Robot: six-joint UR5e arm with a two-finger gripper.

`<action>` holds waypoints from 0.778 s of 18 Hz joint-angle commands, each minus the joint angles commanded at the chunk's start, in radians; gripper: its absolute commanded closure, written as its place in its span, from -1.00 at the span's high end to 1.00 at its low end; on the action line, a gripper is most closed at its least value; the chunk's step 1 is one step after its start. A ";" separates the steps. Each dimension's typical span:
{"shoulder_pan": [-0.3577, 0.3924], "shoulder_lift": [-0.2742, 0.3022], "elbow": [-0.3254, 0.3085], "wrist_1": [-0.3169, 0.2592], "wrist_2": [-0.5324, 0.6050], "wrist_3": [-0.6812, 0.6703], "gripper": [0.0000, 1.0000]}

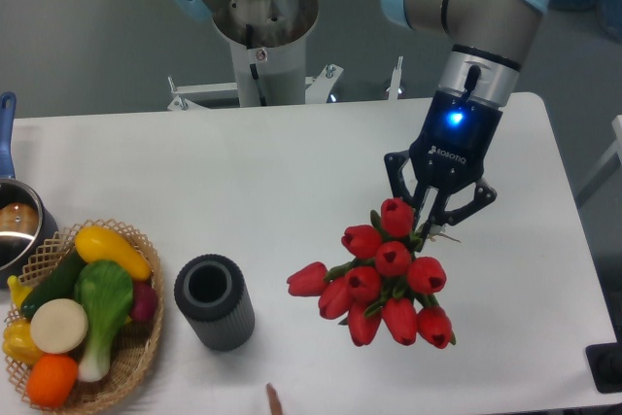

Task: Insert the flowers into the vase
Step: 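Hold the red tulip bunch in the gripper above the table, then carry the tulips toward the grey vase and raise them above it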

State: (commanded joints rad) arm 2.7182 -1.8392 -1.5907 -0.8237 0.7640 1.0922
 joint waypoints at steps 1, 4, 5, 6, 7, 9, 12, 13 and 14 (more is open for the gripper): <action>0.000 -0.002 -0.002 0.000 -0.017 0.000 -0.65; -0.015 -0.009 -0.003 0.002 -0.105 0.003 -0.65; -0.018 -0.015 -0.005 0.002 -0.142 0.005 -0.65; -0.020 -0.026 -0.006 0.003 -0.181 0.009 -0.65; -0.026 -0.037 -0.008 0.006 -0.221 0.011 -0.65; -0.047 -0.054 -0.009 0.008 -0.293 0.020 -0.65; -0.074 -0.072 -0.028 0.008 -0.365 0.057 -0.65; -0.080 -0.074 -0.038 0.008 -0.394 0.072 -0.65; -0.081 -0.074 -0.054 0.008 -0.429 0.090 -0.65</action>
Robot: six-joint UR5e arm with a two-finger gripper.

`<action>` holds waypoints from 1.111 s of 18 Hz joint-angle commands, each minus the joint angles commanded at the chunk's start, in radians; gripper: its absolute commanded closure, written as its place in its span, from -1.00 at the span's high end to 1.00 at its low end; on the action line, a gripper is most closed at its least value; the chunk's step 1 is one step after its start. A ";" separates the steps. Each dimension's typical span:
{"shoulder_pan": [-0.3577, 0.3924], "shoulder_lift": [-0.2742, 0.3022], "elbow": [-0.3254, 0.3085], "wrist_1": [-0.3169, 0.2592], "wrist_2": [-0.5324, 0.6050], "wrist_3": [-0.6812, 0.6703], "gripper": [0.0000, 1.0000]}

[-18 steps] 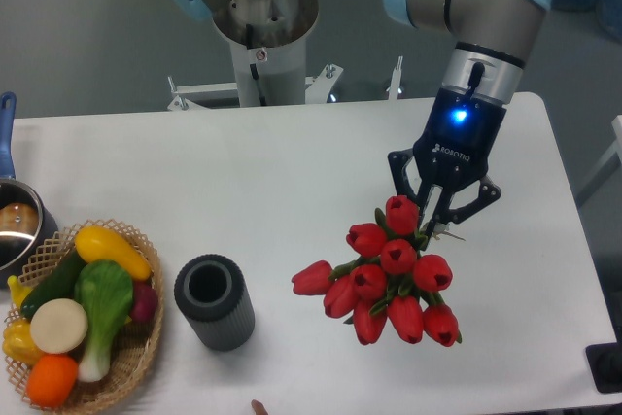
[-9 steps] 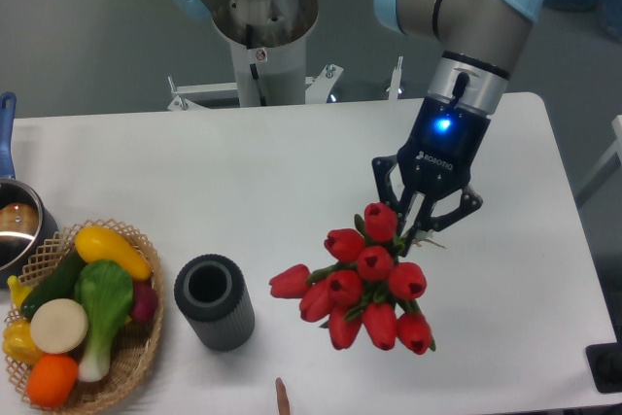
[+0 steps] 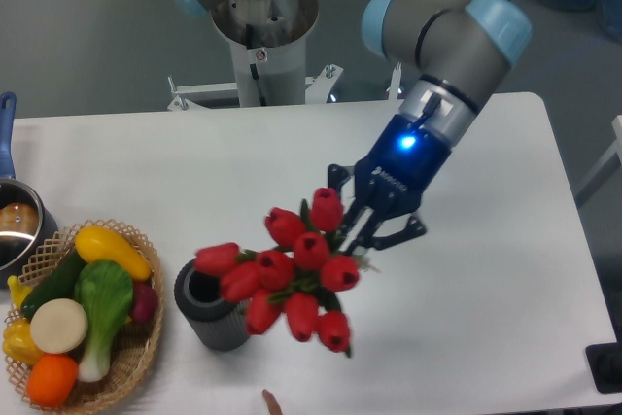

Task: Insert the flowers into the vase
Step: 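Carry the tulips toward the grey vase and raise them above it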

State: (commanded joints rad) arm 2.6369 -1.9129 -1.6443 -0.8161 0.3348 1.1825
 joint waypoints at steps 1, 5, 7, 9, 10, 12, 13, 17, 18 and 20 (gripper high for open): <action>-0.002 0.000 -0.011 0.000 -0.037 0.020 -0.65; -0.012 0.003 -0.034 0.000 -0.108 0.072 -0.65; -0.017 0.005 -0.042 0.000 -0.160 0.112 -0.65; -0.021 0.008 -0.046 0.000 -0.216 0.132 -0.65; -0.023 0.012 -0.049 0.000 -0.223 0.146 -0.66; -0.026 0.015 -0.074 0.000 -0.256 0.196 -0.66; -0.031 0.017 -0.097 0.002 -0.287 0.230 -0.66; -0.037 0.041 -0.187 0.000 -0.399 0.345 -0.66; -0.035 0.043 -0.202 0.000 -0.425 0.359 -0.66; -0.035 0.044 -0.212 0.000 -0.450 0.361 -0.66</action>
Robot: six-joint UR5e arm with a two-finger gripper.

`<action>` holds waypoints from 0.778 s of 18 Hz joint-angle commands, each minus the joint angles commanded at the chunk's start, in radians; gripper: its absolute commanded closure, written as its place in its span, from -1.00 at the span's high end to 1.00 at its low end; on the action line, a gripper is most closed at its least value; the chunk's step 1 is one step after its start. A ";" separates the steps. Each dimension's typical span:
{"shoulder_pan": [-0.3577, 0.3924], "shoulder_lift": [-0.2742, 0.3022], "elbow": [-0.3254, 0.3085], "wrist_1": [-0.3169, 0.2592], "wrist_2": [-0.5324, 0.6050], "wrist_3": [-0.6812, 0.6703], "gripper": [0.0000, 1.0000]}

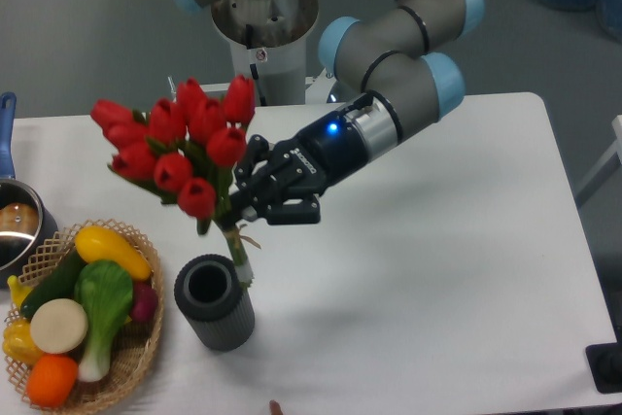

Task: Insert the flowers into the vase
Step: 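Carry the tulips toward the grey vase and raise them above it, then align the tulip stems over the vase opening and lower them in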

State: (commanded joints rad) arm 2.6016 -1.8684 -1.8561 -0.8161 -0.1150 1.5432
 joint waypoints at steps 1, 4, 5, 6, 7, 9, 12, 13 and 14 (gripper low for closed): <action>-0.002 0.002 -0.003 0.000 -0.002 0.000 -0.66; -0.009 0.005 -0.011 -0.002 -0.005 -0.002 -0.66; -0.009 0.005 -0.011 -0.003 -0.003 -0.008 -0.66; -0.011 0.005 -0.011 -0.006 -0.002 -0.009 -0.66; -0.017 0.003 -0.011 -0.006 -0.002 -0.011 -0.66; -0.020 0.002 -0.009 -0.009 0.003 -0.011 -0.66; -0.021 -0.005 -0.009 -0.012 0.011 -0.020 -0.66; -0.029 -0.008 -0.011 -0.014 0.011 -0.021 -0.66; -0.029 -0.009 -0.011 -0.014 0.011 -0.021 -0.66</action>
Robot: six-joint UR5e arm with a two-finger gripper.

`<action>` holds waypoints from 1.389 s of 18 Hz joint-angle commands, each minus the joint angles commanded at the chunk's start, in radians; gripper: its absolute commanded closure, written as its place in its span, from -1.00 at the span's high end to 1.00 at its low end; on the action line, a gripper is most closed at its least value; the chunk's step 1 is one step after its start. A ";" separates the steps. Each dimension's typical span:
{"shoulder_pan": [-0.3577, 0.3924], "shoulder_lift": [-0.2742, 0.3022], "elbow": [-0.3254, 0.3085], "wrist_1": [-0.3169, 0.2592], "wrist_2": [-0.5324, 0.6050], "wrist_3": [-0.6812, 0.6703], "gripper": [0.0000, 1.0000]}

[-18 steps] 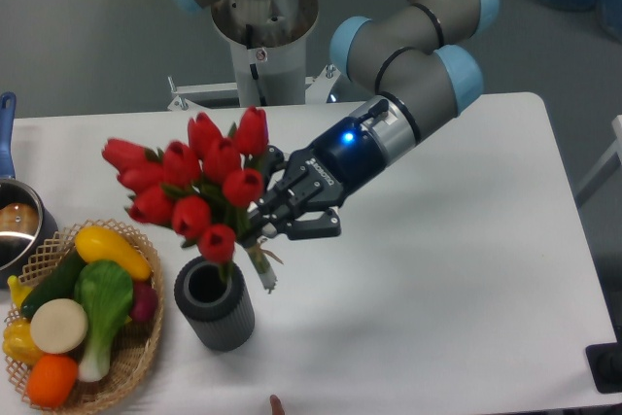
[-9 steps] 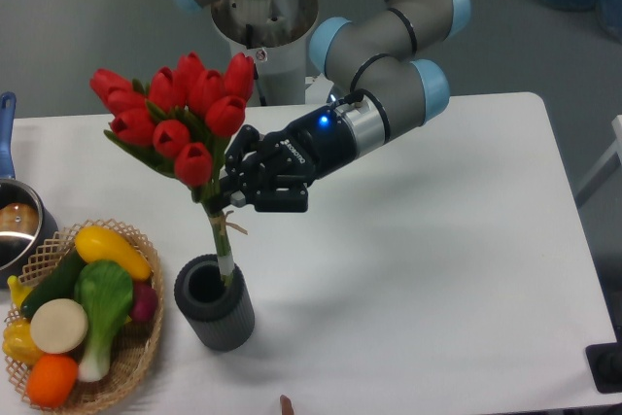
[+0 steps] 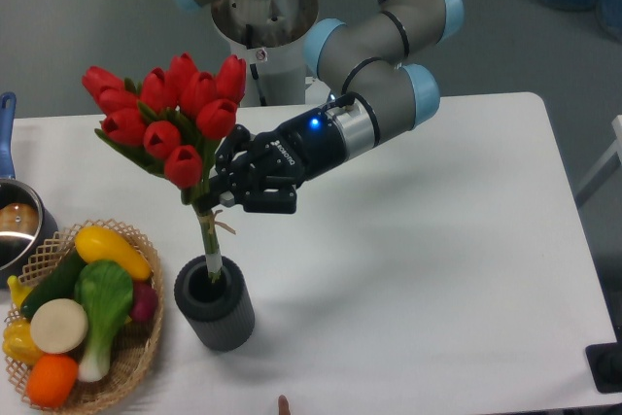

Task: Insert the flowers into the vase
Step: 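Align the tulip stems over the vase opening and lower them in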

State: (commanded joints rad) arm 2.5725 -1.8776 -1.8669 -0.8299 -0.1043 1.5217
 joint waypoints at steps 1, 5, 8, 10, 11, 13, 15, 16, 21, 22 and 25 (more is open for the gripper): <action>0.000 -0.006 0.002 0.000 0.000 0.002 -0.66; 0.000 -0.035 0.017 0.002 0.000 0.002 -0.66; 0.000 -0.043 0.020 0.002 0.000 0.002 -0.66; 0.000 -0.046 0.020 0.002 0.002 0.002 -0.66; 0.000 -0.052 0.018 0.002 0.008 0.002 -0.66; 0.000 -0.064 0.020 0.003 0.014 0.003 -0.66; -0.002 -0.074 0.020 0.003 0.017 0.008 -0.65; 0.000 -0.075 0.020 0.003 0.017 0.008 -0.65; -0.012 -0.107 0.020 0.008 0.017 0.012 -0.65; -0.012 -0.112 0.020 0.008 0.018 0.012 -0.65; -0.015 -0.129 0.020 0.009 0.018 0.029 -0.64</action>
State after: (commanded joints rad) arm 2.5572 -2.0064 -1.8469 -0.8207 -0.0859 1.5508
